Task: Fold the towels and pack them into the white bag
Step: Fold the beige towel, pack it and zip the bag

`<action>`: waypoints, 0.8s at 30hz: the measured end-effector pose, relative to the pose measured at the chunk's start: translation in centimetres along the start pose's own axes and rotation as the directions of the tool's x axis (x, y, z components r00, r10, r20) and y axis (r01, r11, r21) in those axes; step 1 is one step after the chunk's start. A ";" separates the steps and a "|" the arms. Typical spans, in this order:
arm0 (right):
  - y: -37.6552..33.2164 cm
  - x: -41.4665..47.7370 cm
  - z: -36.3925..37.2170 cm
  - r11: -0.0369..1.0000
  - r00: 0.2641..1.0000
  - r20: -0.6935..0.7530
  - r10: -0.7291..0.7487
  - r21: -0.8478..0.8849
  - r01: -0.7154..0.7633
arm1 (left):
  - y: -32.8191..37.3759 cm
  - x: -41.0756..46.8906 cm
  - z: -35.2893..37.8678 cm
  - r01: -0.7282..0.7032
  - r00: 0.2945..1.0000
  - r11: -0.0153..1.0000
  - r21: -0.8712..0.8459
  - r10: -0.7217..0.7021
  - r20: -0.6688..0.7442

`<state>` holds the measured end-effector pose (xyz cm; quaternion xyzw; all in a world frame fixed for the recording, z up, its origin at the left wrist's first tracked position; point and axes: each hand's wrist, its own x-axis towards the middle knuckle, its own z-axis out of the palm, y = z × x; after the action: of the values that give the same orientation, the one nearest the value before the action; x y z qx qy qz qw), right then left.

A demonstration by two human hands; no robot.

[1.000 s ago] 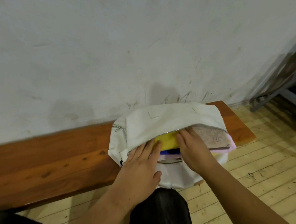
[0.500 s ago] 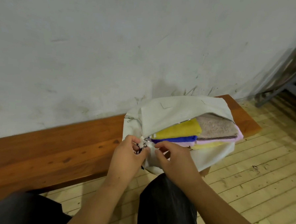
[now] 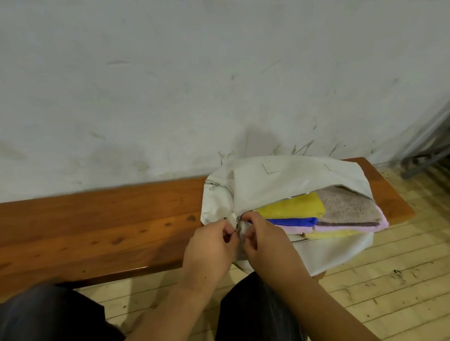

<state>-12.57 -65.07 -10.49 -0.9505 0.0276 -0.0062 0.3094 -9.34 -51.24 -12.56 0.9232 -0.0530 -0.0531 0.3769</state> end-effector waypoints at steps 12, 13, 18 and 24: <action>-1.7 1.2 -0.9 0.984 0.994 0.106 -0.006 -0.178 0.025 | 2.0 0.5 -1.0 0.049 0.999 0.983 -0.176 -0.051 -0.005; -1.8 1.3 -1.1 0.980 0.993 0.112 -0.019 -0.194 0.041 | 2.1 0.6 -1.3 0.024 0.999 0.991 -0.135 -0.027 -0.023; -2.3 1.7 -1.4 0.964 0.988 0.120 -0.098 -0.235 0.124 | 2.7 0.8 -3.0 -0.121 0.993 0.991 -0.058 0.122 0.008; -2.3 1.7 -0.8 0.999 0.998 -0.056 -0.003 -0.046 0.000 | 0.3 1.2 -3.7 -0.404 0.911 0.911 0.083 0.392 0.129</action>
<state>-10.78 -63.77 -8.49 -0.9568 0.0358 -0.0325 0.2865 -7.66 -49.08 -9.77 0.9077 -0.2634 -0.0228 0.3258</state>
